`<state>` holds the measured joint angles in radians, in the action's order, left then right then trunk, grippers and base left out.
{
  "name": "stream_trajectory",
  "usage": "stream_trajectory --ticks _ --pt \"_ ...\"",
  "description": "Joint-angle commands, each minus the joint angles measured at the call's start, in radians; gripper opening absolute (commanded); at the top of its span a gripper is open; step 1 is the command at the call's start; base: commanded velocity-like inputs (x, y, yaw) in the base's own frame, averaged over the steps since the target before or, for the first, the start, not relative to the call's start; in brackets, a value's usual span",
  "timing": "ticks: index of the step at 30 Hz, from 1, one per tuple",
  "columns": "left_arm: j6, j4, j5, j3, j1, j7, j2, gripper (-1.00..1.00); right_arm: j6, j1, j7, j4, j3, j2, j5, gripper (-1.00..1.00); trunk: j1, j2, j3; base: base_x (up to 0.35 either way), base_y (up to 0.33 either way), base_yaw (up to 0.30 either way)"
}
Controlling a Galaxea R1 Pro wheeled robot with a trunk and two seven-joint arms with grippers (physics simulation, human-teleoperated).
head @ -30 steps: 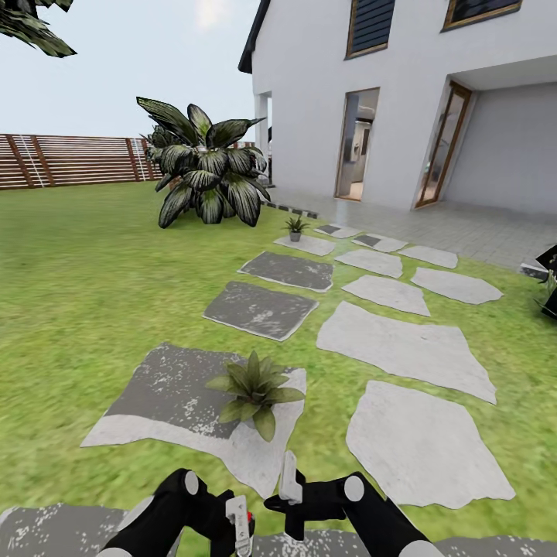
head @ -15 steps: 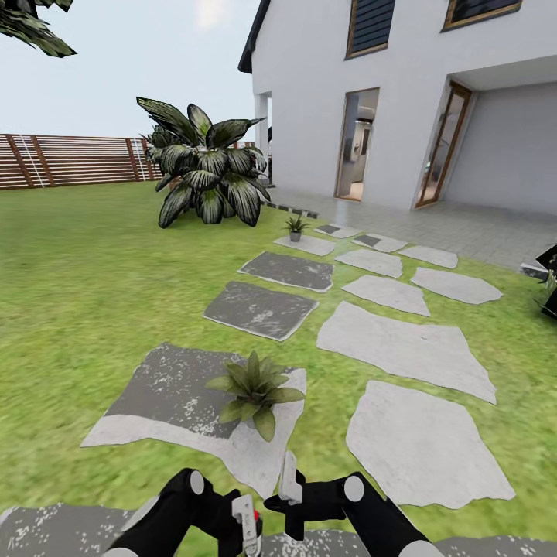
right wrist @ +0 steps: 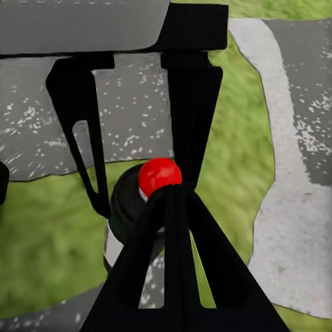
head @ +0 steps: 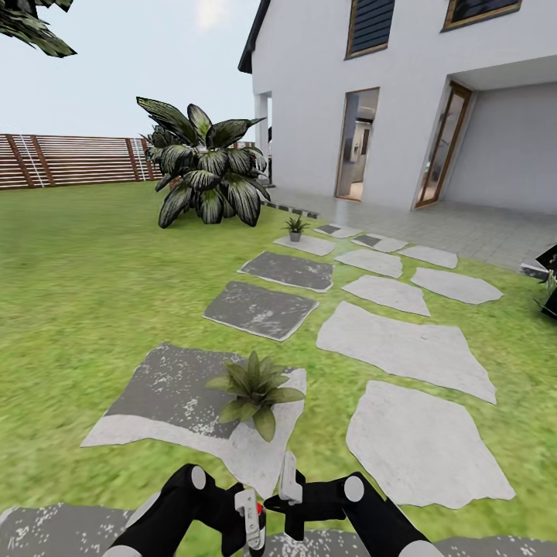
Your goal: Pick up the pesticide atomizer in the garden and spray insectifuge to fully cover both potted plants in the garden.
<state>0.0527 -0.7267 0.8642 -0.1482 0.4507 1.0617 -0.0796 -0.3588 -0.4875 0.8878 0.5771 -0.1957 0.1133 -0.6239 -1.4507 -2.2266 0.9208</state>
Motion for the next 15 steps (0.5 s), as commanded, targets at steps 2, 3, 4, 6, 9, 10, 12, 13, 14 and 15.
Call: stream_trajectory --ticks 2,3,4,6,9,10,12,13,14,15 --pt "0.006 -0.003 0.002 0.001 0.000 0.005 0.000 -1.00 -0.005 0.000 0.000 0.001 0.001 0.000 -0.008 -1.00 0.000 0.000 0.001 0.000 0.000 0.000" --pt "0.006 -0.003 0.001 0.001 0.000 0.006 0.000 -1.00 -0.005 0.000 0.000 0.001 0.001 0.000 -0.008 -1.00 0.000 0.000 0.001 0.000 0.000 0.000" --pt "0.006 -0.003 0.001 0.001 0.000 0.007 0.000 -1.00 -0.005 0.000 0.000 0.001 0.001 0.000 -0.008 -1.00 0.000 0.000 0.001 0.000 0.000 0.000" --pt "0.006 -0.003 0.001 0.001 0.000 0.007 0.000 -1.00 -0.005 0.000 0.000 0.001 0.001 0.000 -0.008 -1.00 0.000 0.000 0.001 0.000 0.000 0.000" --pt "0.006 -0.003 0.001 0.001 0.000 0.009 0.000 -1.00 -0.005 0.000 0.000 0.001 0.001 0.000 -0.008 -1.00 0.000 0.000 0.001 0.000 0.000 0.000" --pt "0.006 -0.003 0.001 0.001 0.000 0.009 0.000 -1.00 -0.005 0.000 0.000 0.001 0.001 0.000 -0.008 -1.00 0.000 0.000 0.001 0.000 0.000 0.000" --pt "0.005 -0.003 0.001 0.001 0.000 0.009 0.000 -1.00 -0.005 0.000 0.000 0.001 0.001 0.000 -0.008 -1.00 0.000 0.000 0.001 0.000 0.000 0.000" --pt "0.005 -0.003 0.001 0.001 0.000 0.009 0.000 -1.00 -0.005 0.000 0.000 0.001 0.001 0.000 -0.008 -1.00 0.000 0.000 0.001 0.000 0.000 0.000" --pt "0.004 -0.003 0.001 0.001 0.000 0.009 0.000 -1.00 -0.005 0.000 0.000 0.001 0.001 0.000 -0.008 -1.00 0.000 0.000 0.001 0.000 0.000 0.000" --pt "0.003 -0.003 -0.003 0.001 0.000 0.009 0.000 -1.00 -0.005 0.000 0.000 0.001 0.001 0.000 -0.008 -1.00 0.000 0.000 0.001 0.000 0.000 0.000"
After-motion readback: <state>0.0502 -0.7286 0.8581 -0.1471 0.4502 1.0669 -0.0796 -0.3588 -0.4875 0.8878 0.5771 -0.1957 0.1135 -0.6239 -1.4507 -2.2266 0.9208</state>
